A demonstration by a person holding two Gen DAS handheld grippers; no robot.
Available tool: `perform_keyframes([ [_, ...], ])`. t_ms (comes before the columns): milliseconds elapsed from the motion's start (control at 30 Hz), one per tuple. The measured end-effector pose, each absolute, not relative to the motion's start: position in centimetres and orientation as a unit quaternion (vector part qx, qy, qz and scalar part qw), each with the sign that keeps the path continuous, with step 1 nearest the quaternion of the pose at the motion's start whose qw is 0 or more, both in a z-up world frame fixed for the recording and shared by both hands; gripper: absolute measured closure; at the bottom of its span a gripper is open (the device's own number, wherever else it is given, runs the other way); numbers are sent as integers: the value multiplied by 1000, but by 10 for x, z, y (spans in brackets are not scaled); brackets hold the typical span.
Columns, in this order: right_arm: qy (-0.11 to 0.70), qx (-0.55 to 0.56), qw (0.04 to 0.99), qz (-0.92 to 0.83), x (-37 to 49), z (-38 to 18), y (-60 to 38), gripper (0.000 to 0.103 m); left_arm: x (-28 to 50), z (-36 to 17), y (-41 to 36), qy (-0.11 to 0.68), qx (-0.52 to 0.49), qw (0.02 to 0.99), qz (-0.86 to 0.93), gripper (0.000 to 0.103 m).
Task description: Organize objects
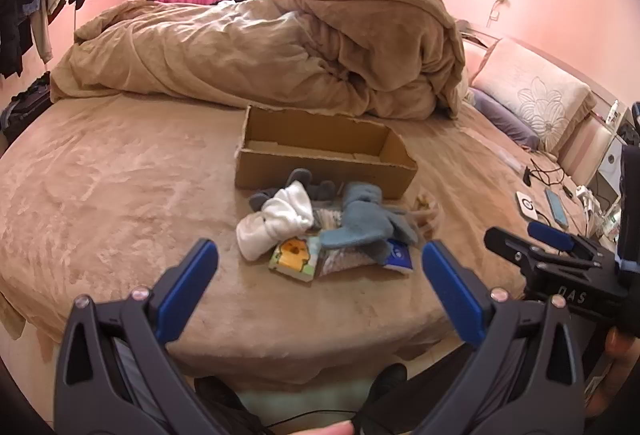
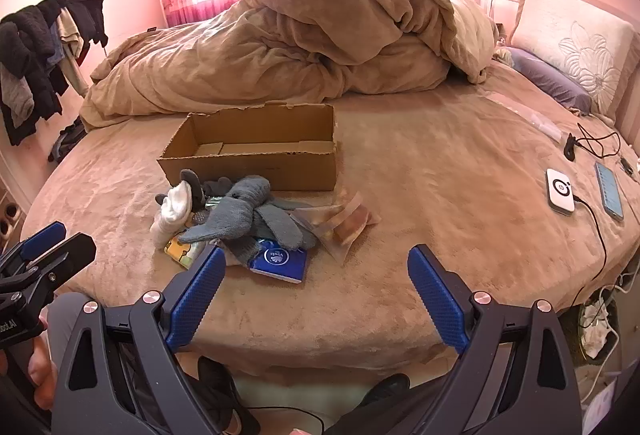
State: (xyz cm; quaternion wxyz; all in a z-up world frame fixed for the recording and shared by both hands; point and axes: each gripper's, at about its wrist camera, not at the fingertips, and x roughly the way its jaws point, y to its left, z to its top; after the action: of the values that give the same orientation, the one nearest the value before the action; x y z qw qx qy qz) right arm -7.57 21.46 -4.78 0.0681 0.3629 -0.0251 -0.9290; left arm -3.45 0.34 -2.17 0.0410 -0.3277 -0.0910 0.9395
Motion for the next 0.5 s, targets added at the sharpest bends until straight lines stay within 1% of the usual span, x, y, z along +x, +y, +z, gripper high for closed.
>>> perform_keyframes([
  [500, -28, 365, 69, -928, -79, -47, 215, 8, -32, -21, 0, -88, -326, 41, 940, 1],
])
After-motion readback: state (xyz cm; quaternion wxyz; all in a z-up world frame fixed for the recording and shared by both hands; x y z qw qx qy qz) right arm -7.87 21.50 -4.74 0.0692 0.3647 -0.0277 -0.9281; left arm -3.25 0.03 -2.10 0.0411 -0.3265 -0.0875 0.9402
